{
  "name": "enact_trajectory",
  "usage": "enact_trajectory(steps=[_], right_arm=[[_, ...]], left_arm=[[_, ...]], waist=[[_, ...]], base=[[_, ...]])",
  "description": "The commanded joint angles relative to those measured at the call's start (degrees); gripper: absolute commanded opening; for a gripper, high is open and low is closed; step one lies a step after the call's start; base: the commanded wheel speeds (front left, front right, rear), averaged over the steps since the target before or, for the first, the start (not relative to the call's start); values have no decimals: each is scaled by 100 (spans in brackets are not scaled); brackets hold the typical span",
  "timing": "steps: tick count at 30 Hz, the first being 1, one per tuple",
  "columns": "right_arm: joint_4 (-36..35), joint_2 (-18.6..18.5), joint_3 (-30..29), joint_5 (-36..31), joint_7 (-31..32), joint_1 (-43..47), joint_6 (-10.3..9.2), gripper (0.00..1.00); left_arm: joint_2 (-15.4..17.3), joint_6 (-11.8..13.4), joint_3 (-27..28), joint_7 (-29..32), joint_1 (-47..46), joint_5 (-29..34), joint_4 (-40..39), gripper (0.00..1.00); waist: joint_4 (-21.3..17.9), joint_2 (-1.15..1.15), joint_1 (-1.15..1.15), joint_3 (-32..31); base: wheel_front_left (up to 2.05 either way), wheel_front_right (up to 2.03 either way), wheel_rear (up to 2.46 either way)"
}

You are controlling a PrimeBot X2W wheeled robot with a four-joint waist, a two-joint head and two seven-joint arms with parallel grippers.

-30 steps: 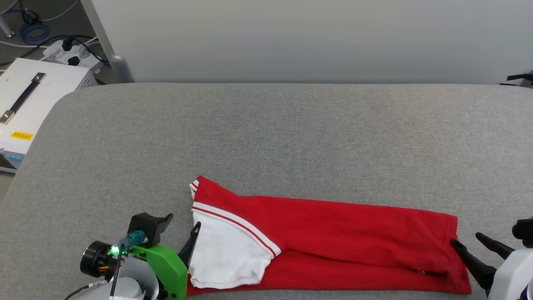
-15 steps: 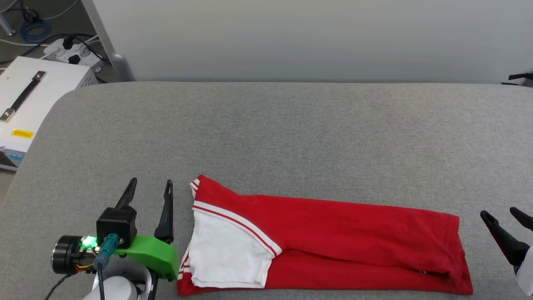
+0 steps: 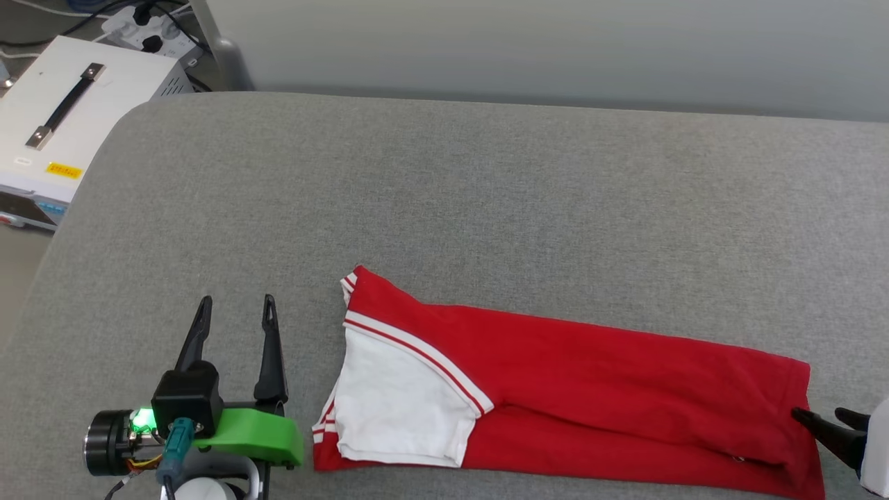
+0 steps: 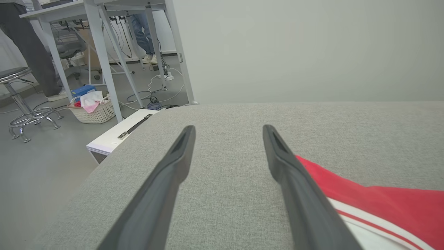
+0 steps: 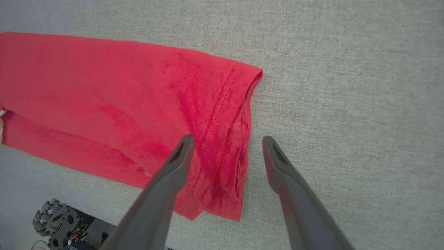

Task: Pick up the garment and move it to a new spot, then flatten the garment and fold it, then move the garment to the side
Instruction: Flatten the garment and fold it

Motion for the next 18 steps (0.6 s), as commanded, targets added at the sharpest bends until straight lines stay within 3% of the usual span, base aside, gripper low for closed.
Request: enact_trajectory(steps=[1,10,18], right_arm=[[100,6,31,31,14,-133,-1,100],[756,158,393,199,-90,-387,-1,100],[667,322,941,429,-200,-418,-1,100]], left_arm=[[-105,-82,85,-33,105,118,24,100],[-671,-599,542,-33,118,673,186,100],[-1069,-963,858,-33,128,1028,304,100]], waist=[[122,0,0,132],[331,0,0,396],[323,0,0,428]], base=[[0,0,0],[0,0,0],[0,0,0]])
